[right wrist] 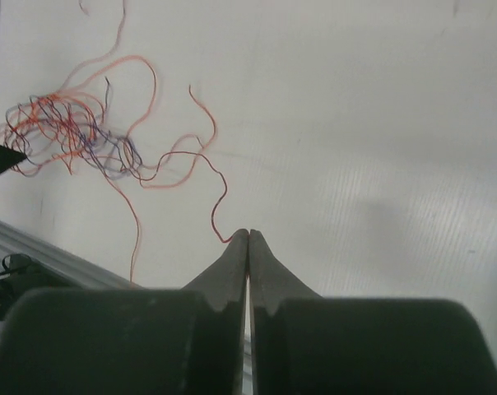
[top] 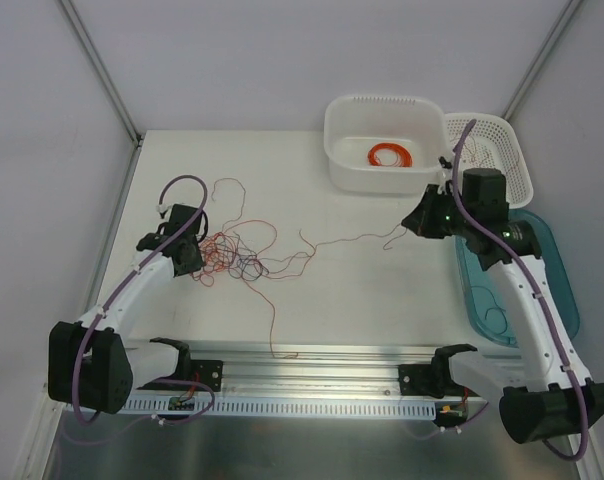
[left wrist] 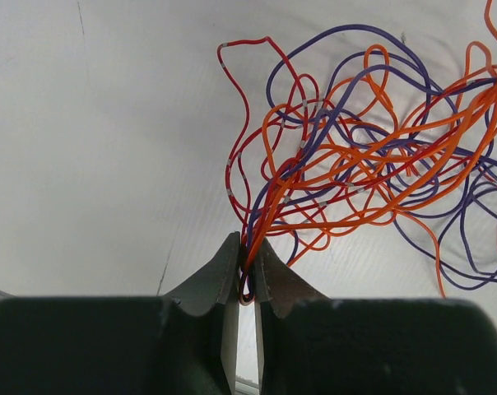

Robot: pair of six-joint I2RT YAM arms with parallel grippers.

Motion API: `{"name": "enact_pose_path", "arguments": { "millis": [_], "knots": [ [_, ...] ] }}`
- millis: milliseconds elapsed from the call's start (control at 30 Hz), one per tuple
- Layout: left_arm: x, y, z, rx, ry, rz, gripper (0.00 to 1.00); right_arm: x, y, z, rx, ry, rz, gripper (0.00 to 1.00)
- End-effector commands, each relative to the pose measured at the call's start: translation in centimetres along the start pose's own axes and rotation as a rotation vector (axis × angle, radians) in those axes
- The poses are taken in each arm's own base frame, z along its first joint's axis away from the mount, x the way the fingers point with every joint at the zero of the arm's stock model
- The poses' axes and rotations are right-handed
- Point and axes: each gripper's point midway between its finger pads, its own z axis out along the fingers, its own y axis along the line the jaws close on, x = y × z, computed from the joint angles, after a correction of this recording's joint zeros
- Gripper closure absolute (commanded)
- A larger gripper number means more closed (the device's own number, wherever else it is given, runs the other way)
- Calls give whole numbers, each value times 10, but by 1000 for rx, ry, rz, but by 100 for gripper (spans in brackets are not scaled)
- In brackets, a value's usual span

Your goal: Untangle the cables

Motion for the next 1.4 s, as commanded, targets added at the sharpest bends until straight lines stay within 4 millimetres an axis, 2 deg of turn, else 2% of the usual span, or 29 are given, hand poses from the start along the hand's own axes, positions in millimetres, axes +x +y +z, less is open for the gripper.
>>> {"name": "enact_pose_path", "arguments": {
  "millis": [0,33,100,133,233,267,333,367,433,467,533,567,733,900,1000,1133,1167,1267,1300,1333,1367],
  "knots": [
    [2,6,2,-32,9,-43,94,-62,18,-68,61,-224,-153,99],
    [2,7,3,-37,16,-53,95,-88,27,-96,84,-315,-212,99],
    [-4,7,6,-36,28,-87,96,-105,29,-126,134,-386,-243,99],
    [-6,7,8,-38,36,-93,96,-121,39,-152,141,-463,-276,99],
    [-21,8,13,-47,47,-122,97,-142,52,-199,163,-603,-318,99],
    [-32,6,12,-37,36,-135,97,-146,57,-208,159,-635,-329,99],
    [-38,10,22,-61,62,-150,97,-150,64,-226,152,-692,-341,99],
    [-48,8,23,-56,55,-162,98,-155,70,-235,137,-734,-349,99],
    [-50,8,36,-72,95,-168,98,-157,78,-244,109,-776,-355,99],
    [-58,10,38,-76,89,-182,99,-159,82,-251,92,-804,-354,99],
    [-56,7,50,-86,128,-179,99,-160,88,-256,71,-821,-363,99],
    [-63,15,53,-97,126,-213,99,-161,92,-263,59,-840,-364,99],
    [-70,25,68,-120,153,-257,99,-168,107,-312,56,-989,-404,99],
    [-82,39,76,-135,157,-313,92,-174,111,-355,90,-1142,-403,99],
    [-90,33,74,-92,149,-328,91,-174,117,-353,57,-1150,-420,99],
    [-85,12,68,25,175,-339,92,-169,118,-304,-25,-1006,-404,99],
    [-85,5,63,73,176,-341,91,-166,111,-281,-30,-946,-382,99],
    [-75,-5,52,136,175,-318,85,-157,101,-252,-31,-866,-358,99],
    [-73,-13,47,187,178,-314,83,-156,99,-247,-27,-852,-352,99],
    [-63,-15,46,198,194,-305,80,-154,98,-245,-26,-844,-350,99],
    [-64,-17,36,228,171,-301,77,-152,96,-241,-24,-830,-350,99]
  ]
}}
